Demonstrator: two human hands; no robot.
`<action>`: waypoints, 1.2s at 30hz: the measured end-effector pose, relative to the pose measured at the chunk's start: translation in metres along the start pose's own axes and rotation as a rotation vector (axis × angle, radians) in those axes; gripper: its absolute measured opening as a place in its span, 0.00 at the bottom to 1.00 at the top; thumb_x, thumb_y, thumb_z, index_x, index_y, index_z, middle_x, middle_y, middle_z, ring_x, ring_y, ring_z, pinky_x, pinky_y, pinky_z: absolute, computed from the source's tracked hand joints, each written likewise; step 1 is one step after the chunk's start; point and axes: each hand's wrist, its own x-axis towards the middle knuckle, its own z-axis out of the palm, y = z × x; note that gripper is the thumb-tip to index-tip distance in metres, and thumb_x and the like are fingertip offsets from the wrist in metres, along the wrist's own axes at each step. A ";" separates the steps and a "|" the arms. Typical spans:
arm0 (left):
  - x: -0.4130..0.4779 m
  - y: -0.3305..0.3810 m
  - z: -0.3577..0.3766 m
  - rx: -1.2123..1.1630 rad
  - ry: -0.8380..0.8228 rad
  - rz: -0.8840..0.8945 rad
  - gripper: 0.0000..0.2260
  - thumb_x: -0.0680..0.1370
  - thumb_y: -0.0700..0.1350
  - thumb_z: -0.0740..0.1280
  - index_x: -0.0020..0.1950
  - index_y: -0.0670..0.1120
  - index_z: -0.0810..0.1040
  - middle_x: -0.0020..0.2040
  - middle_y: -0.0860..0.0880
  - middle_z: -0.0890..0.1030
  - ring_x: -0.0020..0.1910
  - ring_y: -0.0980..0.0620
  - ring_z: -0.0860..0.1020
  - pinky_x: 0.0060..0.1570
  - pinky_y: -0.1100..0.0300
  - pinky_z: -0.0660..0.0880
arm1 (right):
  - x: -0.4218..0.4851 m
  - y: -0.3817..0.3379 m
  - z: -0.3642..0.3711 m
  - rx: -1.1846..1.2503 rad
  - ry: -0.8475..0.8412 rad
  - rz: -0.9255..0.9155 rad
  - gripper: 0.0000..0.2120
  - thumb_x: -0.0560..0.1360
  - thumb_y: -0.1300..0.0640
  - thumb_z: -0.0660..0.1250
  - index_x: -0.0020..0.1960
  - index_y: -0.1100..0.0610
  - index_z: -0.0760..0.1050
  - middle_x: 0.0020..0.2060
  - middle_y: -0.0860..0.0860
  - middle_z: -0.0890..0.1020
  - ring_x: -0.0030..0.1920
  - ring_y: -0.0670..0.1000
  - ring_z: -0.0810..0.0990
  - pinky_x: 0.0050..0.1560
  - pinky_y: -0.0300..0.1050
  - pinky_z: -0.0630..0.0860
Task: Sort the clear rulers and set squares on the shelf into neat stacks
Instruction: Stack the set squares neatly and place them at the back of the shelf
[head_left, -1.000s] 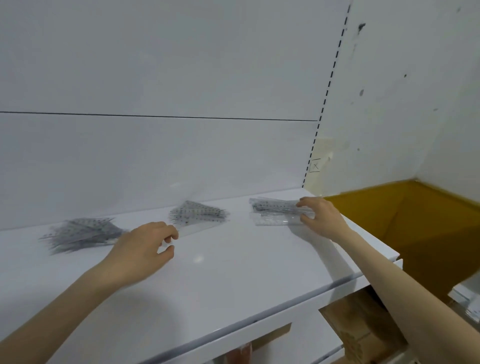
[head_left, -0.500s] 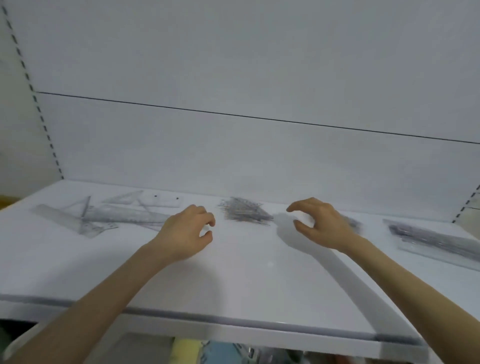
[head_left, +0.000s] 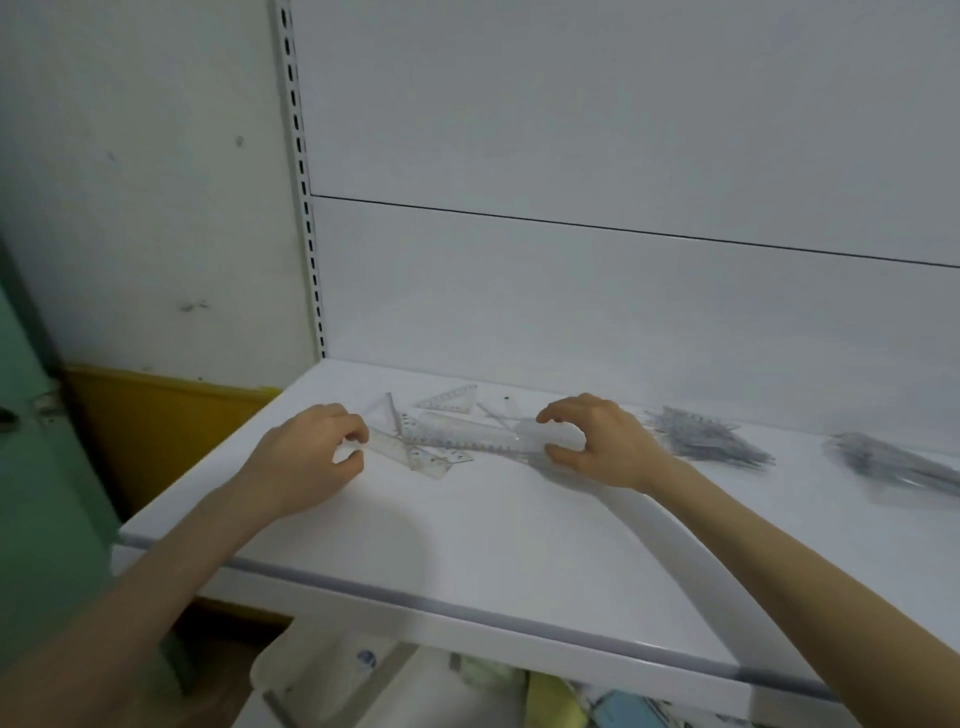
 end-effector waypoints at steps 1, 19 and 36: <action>0.000 -0.011 -0.002 -0.006 0.000 0.005 0.08 0.77 0.46 0.65 0.55 0.49 0.78 0.53 0.53 0.78 0.51 0.54 0.73 0.51 0.58 0.72 | 0.008 -0.008 0.007 -0.022 -0.039 0.028 0.18 0.74 0.46 0.68 0.62 0.50 0.75 0.59 0.47 0.79 0.62 0.49 0.73 0.58 0.46 0.72; 0.045 -0.005 0.020 -0.195 -0.063 0.259 0.08 0.77 0.44 0.66 0.55 0.48 0.78 0.51 0.53 0.77 0.54 0.53 0.73 0.54 0.54 0.72 | 0.005 -0.041 0.030 -0.163 0.136 -0.148 0.08 0.71 0.53 0.66 0.37 0.54 0.80 0.32 0.48 0.81 0.35 0.55 0.78 0.30 0.46 0.75; 0.063 0.063 0.048 -0.149 -0.265 0.409 0.13 0.72 0.43 0.68 0.56 0.48 0.79 0.49 0.53 0.78 0.50 0.54 0.74 0.54 0.57 0.73 | -0.069 0.003 -0.013 -0.277 0.515 -0.081 0.11 0.74 0.57 0.64 0.34 0.54 0.78 0.27 0.48 0.78 0.30 0.52 0.79 0.21 0.43 0.70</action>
